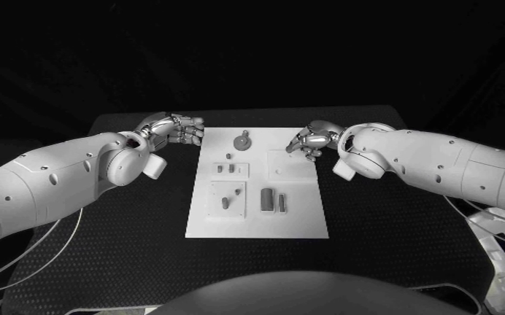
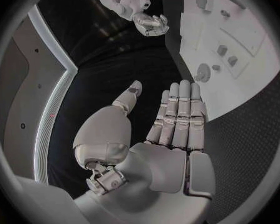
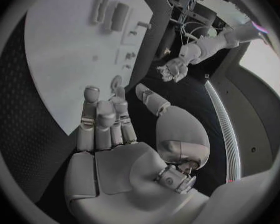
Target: Assemble the parts on the task board
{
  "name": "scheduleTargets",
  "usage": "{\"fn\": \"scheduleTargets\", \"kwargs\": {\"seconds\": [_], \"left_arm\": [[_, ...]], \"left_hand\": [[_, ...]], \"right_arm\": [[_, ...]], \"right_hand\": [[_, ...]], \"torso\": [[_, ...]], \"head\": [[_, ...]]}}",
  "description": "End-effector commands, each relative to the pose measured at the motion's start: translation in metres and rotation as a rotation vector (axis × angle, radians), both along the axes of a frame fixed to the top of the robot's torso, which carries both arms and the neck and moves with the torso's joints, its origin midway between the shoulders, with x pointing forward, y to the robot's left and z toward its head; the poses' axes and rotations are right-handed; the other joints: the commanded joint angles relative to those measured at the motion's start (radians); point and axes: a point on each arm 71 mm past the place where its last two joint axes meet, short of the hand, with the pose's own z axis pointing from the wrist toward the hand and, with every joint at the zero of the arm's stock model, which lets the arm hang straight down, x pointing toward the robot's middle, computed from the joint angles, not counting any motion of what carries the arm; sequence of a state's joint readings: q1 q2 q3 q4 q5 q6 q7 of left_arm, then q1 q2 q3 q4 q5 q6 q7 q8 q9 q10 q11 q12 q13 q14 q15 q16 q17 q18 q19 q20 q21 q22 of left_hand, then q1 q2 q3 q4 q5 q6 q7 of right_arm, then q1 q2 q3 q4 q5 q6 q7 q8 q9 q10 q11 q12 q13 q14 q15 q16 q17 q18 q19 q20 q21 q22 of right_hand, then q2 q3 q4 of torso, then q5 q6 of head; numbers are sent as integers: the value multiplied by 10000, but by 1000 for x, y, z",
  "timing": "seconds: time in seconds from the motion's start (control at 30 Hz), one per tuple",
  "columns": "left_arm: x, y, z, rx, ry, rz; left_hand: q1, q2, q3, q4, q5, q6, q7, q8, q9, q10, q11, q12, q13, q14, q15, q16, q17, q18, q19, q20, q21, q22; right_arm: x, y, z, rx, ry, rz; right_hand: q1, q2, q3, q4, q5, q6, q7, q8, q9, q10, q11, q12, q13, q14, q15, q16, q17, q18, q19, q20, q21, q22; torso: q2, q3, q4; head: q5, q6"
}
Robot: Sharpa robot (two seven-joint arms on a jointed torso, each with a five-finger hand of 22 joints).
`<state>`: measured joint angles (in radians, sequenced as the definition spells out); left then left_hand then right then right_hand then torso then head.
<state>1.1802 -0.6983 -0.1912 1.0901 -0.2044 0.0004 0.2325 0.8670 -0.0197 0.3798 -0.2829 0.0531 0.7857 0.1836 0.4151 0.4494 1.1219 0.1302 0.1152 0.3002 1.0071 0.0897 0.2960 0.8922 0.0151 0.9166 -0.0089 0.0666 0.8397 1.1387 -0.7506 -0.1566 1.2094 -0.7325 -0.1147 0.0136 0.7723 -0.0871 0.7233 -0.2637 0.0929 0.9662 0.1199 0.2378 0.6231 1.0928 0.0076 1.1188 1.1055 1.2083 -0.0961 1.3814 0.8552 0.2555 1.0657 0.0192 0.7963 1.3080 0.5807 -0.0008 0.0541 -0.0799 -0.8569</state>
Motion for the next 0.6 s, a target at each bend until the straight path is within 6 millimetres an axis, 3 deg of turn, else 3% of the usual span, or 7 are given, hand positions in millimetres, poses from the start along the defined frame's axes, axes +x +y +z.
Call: {"fn": "scheduleTargets", "kwargs": {"seconds": [0.03, 0.13, 0.2, 0.3, 0.4, 0.47, 0.6], "left_arm": [[6, 0, 2, -91, -176, 80], [15, 2, 5, -26, -281, 263], [21, 3, 7, 9, -346, 365], [27, 4, 8, 49, -390, 476], [33, 5, 10, 34, -417, 638], [37, 4, 11, -39, -432, 716], [43, -1, 11, -102, -444, 702]], "left_hand": [[-13, 32, 54, -19, -39, -68, -17, 51, -17, -99, -16, 19, -22, -94, 23, -71, -24, -123, -114, 10, 33, 17], [15, 45, 71, -14, -39, -128, -28, 39, -38, -210, 11, -43, -66, -210, 51, -185, -95, -124, -148, 32, 31, 23], [25, 60, 83, -8, -40, -167, -59, 38, -51, -311, 24, -112, -113, -324, 70, -318, -169, -119, -173, 49, 33, 29], [33, 77, 97, -3, -40, -237, -104, 26, -73, -486, 37, -239, -190, -492, 99, -500, -270, -111, -205, 74, 32, 36], [31, 93, 119, -1, -38, -440, -167, -60, -147, -876, 56, -490, -352, -947, 182, -870, -473, -92, -295, 140, 7, 23], [23, 91, 143, -1, -40, -661, -215, -182, -221, -1360, 50, -544, -539, -1425, 281, -1209, -665, -78, -457, 233, -34, -40], [-4, 87, 190, 2, -39, -970, -344, -377, -329, -2067, -41, -529, -883, -2162, 460, -1733, -1015, -151, -1248, 479, -56, -325]], "right_arm": [[20, -8, 13, 2588, -486, -1027], [39, -18, 19, 3152, -871, -1688], [49, -23, 21, 3543, -998, -2060], [61, -24, 22, 4092, -1071, -2297], [67, -24, 19, 4460, -1017, -2274], [68, -22, 15, 4649, -1023, -2343], [68, -15, 10, 4874, -1033, -2218]], "right_hand": [[155, 45, 45, -82, 9, -236, 80, -76, 34, -436, 88, -593, -437, -575, 71, -698, -323, -69, -643, 258, -470, -32], [300, 178, 96, -79, 9, -486, 232, -94, 102, -1010, 255, -1750, -1495, -1410, 268, -2018, -944, -250, -1680, 639, -1323, -327], [364, 253, 196, -48, 11, -680, 364, -139, 107, -1448, 443, -2740, -2384, -2079, 546, -3173, -1468, -426, -2522, 890, -2005, -592], [512, 338, 352, -53, 13, -1024, 608, -249, 49, -1852, 763, -4508, -3967, -3017, 1386, -5230, -2394, -777, -3927, 1234, -3013, -957], [740, 467, 375, -18, 3, -1411, 619, -374, -82, -2021, 1233, -6204, -5549, -3740, 2133, -6993, -3141, -1183, -5369, 1550, -4005, -1302], [795, 548, 322, 57, 5, -1599, 612, -433, -180, -2136, 1394, -6964, -6270, -4217, 2391, -7809, -3491, -1343, -5908, 1686, -4476, -1511], [861, 685, -353, 116, -16, -1815, 580, -376, -415, -1776, 1463, -8285, -7858, -4466, 2540, -9093, -4125, -1411, -6217, 1839, -5125, -1767]], "torso": [[-224, -93, -133], [-338, -147, -207], [-422, -194, -257], [-541, -252, -330], [-638, -285, -422], [-682, -295, -454], [-769, -280, -519]], "head": [[64, 317], [140, 554], [193, 790], [277, 942], [371, 1221], [418, 1344], [540, 1570]]}}
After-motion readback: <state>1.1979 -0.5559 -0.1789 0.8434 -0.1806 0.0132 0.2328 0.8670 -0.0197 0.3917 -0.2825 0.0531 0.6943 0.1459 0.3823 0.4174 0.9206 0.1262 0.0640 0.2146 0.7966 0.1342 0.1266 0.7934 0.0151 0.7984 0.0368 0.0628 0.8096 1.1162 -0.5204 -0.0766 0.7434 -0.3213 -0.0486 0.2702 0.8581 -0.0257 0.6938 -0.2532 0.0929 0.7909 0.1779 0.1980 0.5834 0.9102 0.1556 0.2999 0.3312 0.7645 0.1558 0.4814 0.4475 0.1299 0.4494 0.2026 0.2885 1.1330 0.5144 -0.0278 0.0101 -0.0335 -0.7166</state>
